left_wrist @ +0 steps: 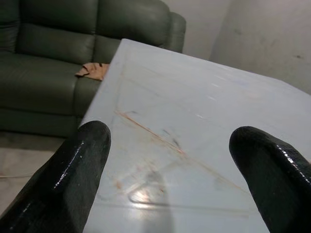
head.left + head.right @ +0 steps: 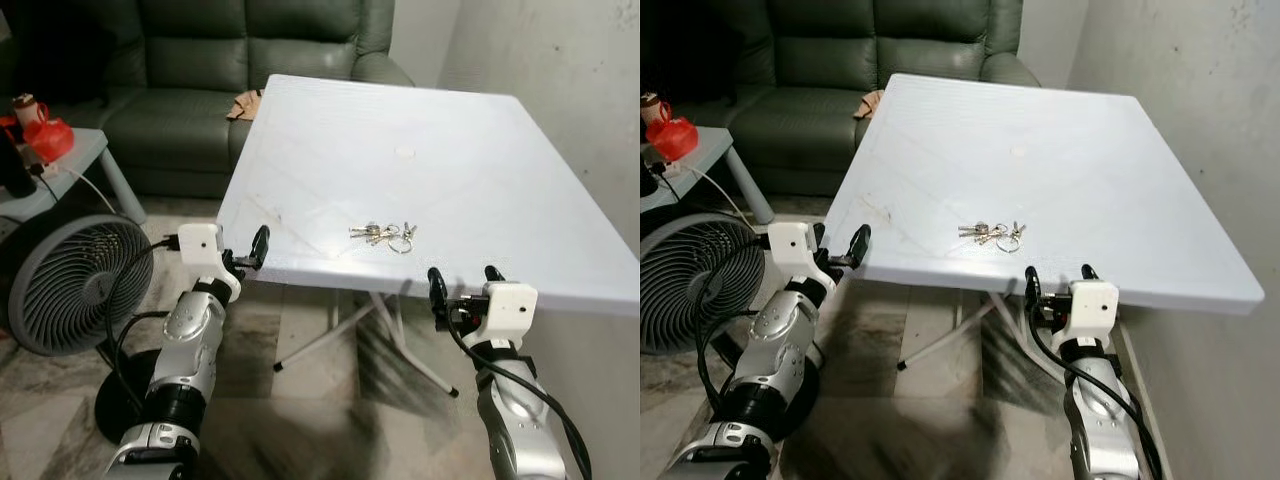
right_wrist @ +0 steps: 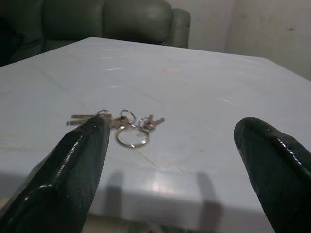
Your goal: Hang keys on a hook
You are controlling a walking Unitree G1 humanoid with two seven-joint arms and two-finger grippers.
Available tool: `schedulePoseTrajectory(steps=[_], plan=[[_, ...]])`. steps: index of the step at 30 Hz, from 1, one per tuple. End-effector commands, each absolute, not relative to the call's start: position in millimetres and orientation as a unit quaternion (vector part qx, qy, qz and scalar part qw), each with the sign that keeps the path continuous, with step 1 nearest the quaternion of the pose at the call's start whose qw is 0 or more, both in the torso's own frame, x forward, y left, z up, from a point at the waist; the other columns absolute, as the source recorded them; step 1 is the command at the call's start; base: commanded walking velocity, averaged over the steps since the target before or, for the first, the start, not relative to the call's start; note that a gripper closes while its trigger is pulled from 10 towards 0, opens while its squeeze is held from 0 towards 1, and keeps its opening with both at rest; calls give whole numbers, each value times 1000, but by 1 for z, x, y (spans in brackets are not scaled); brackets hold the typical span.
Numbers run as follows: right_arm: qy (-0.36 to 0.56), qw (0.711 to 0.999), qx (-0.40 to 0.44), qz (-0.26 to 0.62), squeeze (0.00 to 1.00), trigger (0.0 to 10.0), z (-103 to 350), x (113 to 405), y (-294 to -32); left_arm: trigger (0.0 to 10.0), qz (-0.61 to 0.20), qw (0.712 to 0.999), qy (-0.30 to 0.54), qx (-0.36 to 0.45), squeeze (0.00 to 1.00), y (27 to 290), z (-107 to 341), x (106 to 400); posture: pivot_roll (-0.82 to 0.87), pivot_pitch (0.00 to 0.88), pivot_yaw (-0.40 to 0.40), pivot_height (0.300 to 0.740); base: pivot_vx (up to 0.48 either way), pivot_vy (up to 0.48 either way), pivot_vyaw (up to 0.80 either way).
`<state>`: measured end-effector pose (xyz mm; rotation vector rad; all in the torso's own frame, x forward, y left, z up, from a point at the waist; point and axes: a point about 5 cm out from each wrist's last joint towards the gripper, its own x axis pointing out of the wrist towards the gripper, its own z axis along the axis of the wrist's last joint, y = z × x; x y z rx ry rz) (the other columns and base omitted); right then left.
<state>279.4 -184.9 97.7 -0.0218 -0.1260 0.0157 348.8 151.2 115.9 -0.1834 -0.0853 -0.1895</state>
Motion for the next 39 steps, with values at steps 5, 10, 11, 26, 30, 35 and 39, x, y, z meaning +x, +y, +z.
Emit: schedulePoseTrajectory(steps=[5,10,11,26,30,35,39], plan=[[-71,997,-12,11,0,10000,104,282,-185,10000,-103,990,-42,-89,0,149,119,351,-26,44,-39,740,368,0,0],[-72,997,-13,13,0,10000,104,282,-185,10000,-102,990,-42,-91,0,148,119,351,-28,43,-41,740,334,0,0],[-72,997,-14,14,0,10000,104,282,-185,10000,-101,990,-42,-90,0,148,119,351,-28,43,-41,740,274,0,0],[-63,996,-37,57,0,10000,105,282,-179,10000,-93,991,-64,-76,0,144,120,348,-25,40,-50,740,0,0,0],[-54,992,-60,94,0,10000,105,282,-175,10000,-121,987,-75,-77,0,138,121,343,-23,39,-54,740,0,0,0],[-46,987,-87,128,0,10000,106,283,-170,10000,-156,981,-86,-72,0,129,122,337,-16,51,-60,740,0,0,0],[-34,983,-95,153,0,10000,108,290,-164,10000,-182,977,-89,-61,0,120,121,331,3,64,-71,740,0,0,0]])
